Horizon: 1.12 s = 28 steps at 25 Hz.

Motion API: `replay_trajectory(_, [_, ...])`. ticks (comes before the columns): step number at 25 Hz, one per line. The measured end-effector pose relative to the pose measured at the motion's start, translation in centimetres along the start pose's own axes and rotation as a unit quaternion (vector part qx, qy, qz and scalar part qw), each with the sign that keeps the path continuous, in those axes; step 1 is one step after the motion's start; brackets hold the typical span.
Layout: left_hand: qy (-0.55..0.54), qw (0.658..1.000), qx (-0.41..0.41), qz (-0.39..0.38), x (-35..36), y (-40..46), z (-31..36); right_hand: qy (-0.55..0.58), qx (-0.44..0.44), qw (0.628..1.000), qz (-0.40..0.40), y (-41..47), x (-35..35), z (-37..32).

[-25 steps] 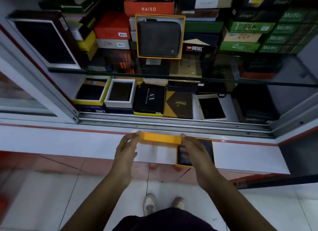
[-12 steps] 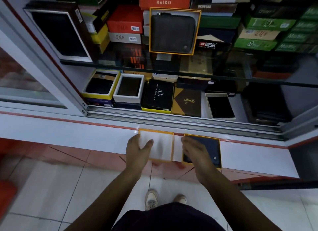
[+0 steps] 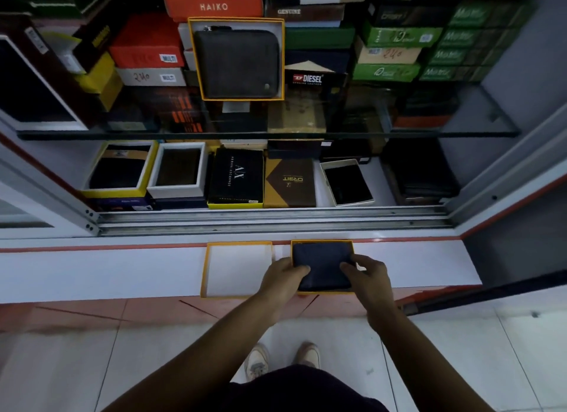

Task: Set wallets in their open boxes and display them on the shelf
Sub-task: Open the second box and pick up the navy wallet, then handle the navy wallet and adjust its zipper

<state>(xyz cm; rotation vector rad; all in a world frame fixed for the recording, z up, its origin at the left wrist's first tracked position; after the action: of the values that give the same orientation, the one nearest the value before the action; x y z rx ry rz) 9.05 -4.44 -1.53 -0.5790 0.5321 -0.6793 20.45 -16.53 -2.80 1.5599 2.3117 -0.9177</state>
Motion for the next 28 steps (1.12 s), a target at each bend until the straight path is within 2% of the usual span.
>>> replay_trajectory(3, [-0.029, 1.0, -0.004, -0.001, 0.3, -0.1, -0.3, 0.081, 0.044, 0.996, 0.005, 0.4, 0.2, -0.3])
replay_trajectory(8, [-0.076, 0.996, -0.021, -0.028, 0.0, -0.8, 0.6, 0.104, -0.026, 0.994, -0.008, -0.3, 0.3, -2.3])
replay_trajectory(11, [-0.072, 0.997, -0.031, 0.005, -0.5, -0.9, 0.6, 0.13, -0.033, 0.991, -0.01, -0.4, -0.8, -3.1])
replay_trajectory(14, [-0.084, 0.993, -0.056, 0.059, -2.0, -0.6, 0.6, 0.178, -0.069, 0.975, -0.113, -0.7, -2.4, -4.4])
replay_trajectory(17, [-0.135, 0.988, -0.079, 0.009, -3.7, -0.7, 0.8, 0.152, -0.132, 0.951, -0.235, -1.2, -3.0, -5.9])
replay_trajectory(20, [-0.23, 0.966, -0.108, -0.043, -5.1, -0.9, 1.2, 0.171, -0.139, 0.936, -0.274, -1.1, -2.5, -6.5])
replay_trajectory(22, [-0.289, 0.95, -0.108, -0.045, -5.9, -1.1, 1.6, 0.198, -0.127, 0.929, -0.287, -1.0, -1.7, -6.9])
replay_trajectory(25, [-0.328, 0.942, -0.078, 0.001, -7.1, -1.3, 1.5, 0.127, -0.176, 0.934, -0.284, -1.0, -0.7, -7.8])
replay_trajectory(28, [-0.311, 0.948, -0.033, 0.062, -7.5, -2.0, 1.2, 0.052, -0.244, 0.935, -0.251, -2.2, 0.7, -9.7])
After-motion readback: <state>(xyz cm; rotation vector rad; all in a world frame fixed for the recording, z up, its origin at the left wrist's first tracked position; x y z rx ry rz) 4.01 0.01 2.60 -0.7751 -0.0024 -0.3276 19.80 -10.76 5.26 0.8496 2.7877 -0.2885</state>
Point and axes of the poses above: each hand's wrist, its own y-axis towards the middle knuckle, its own x-axis out of the palm, z = x × y, the point moved 3 cm from there along y, towards the middle knuckle, and after that the axes turned 9 degrees about z, right-handed, at the moved point
